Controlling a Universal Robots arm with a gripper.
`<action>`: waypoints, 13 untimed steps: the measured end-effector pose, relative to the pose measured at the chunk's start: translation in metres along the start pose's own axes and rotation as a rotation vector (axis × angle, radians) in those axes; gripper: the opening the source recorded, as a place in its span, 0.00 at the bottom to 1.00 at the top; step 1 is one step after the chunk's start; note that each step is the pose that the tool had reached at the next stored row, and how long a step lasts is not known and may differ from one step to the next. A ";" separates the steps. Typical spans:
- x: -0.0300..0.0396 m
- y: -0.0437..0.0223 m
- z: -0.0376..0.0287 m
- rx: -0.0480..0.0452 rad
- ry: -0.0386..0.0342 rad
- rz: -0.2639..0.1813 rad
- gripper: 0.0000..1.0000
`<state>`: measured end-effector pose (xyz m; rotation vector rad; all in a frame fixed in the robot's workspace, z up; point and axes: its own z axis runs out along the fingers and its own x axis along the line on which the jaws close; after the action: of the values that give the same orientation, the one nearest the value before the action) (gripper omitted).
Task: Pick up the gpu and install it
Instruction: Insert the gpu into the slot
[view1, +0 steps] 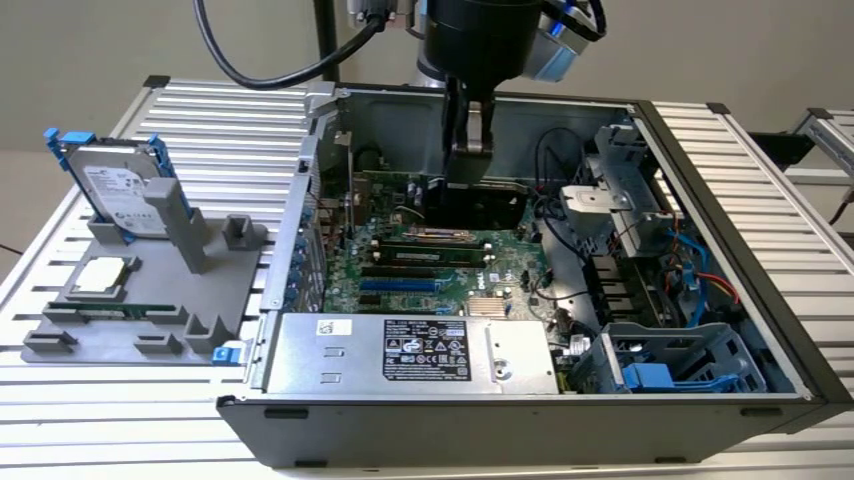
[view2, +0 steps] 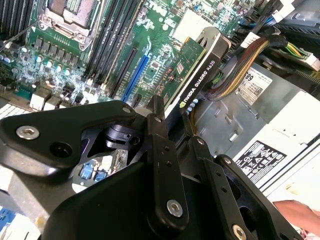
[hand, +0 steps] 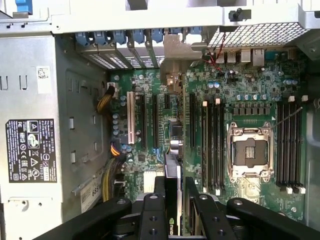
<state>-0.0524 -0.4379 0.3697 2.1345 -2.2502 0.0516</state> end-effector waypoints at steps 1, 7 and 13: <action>0.0000 0.0000 0.0000 -0.0001 0.0002 0.000 0.00; 0.0000 0.0000 0.0002 0.0000 -0.0001 0.000 0.00; 0.0000 0.0000 0.0007 0.0000 -0.0001 0.000 0.00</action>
<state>-0.0524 -0.4379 0.3690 2.1344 -2.2504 0.0515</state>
